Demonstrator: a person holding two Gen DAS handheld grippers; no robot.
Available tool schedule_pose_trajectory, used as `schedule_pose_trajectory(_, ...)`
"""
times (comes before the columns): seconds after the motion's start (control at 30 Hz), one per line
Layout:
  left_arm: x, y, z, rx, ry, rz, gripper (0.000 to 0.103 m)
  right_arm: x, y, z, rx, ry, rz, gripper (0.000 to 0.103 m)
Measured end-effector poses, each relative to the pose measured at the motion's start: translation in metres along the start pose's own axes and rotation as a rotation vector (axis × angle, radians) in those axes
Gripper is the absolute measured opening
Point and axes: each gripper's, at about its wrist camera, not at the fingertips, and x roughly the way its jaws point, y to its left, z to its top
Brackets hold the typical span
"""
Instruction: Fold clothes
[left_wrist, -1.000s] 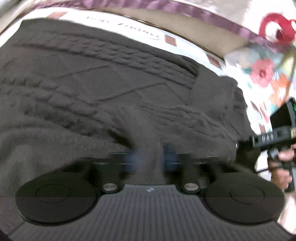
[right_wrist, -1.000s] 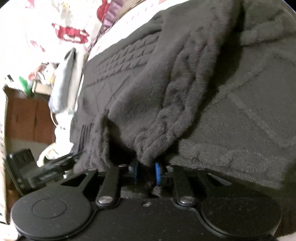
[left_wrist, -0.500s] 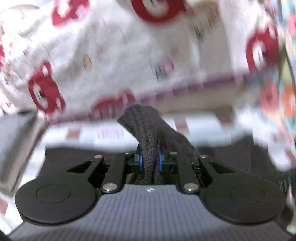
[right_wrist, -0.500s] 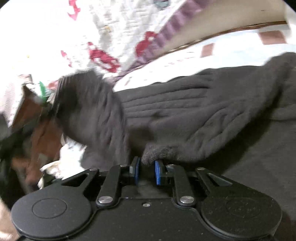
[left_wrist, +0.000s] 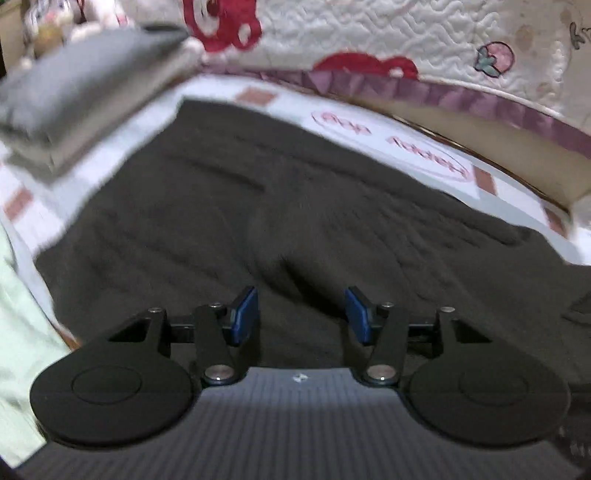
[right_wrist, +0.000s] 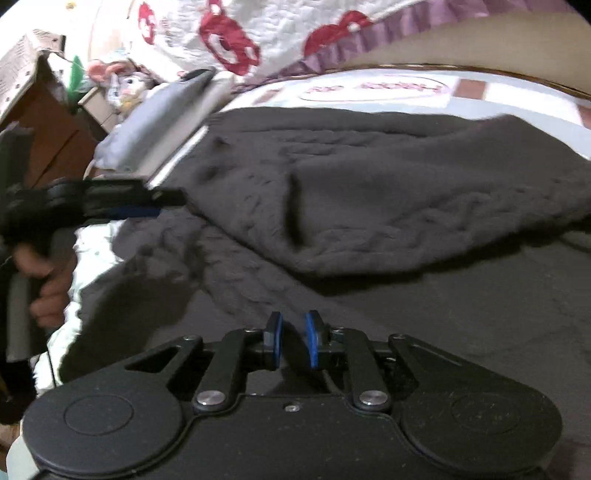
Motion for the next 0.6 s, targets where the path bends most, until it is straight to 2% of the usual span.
schedule_pose_trajectory(0.07, 0.003, -0.008, -0.004, 0.022, 0.041, -0.018, 0.056, -0.009, -0.006, 0.008, -0.005, -0.033, -0.004, 0.022)
schedule_pose_trajectory(0.13, 0.003, -0.018, -0.007, 0.039, 0.060, -0.060, 0.056, -0.021, -0.009, 0.016, -0.034, -0.085, -0.013, 0.029)
schedule_pose_trajectory(0.2, 0.003, -0.030, -0.009, 0.055, 0.070, -0.108, 0.056, -0.032, -0.010, 0.023, -0.064, -0.128, -0.037, 0.042)
schedule_pose_trajectory(0.3, 0.008, -0.056, -0.012, 0.108, 0.061, -0.144, 0.061, -0.043, -0.028, 0.031, -0.035, -0.138, -0.115, 0.044)
schedule_pose_trajectory(0.43, 0.024, -0.092, -0.024, 0.267, 0.044, -0.045, 0.062, -0.058, -0.071, 0.031, 0.068, -0.108, -0.208, 0.044)
schedule_pose_trajectory(0.6, 0.024, -0.106, -0.013, 0.268, -0.053, 0.019, 0.063, -0.083, -0.143, 0.017, 0.402, -0.163, -0.190, 0.044)
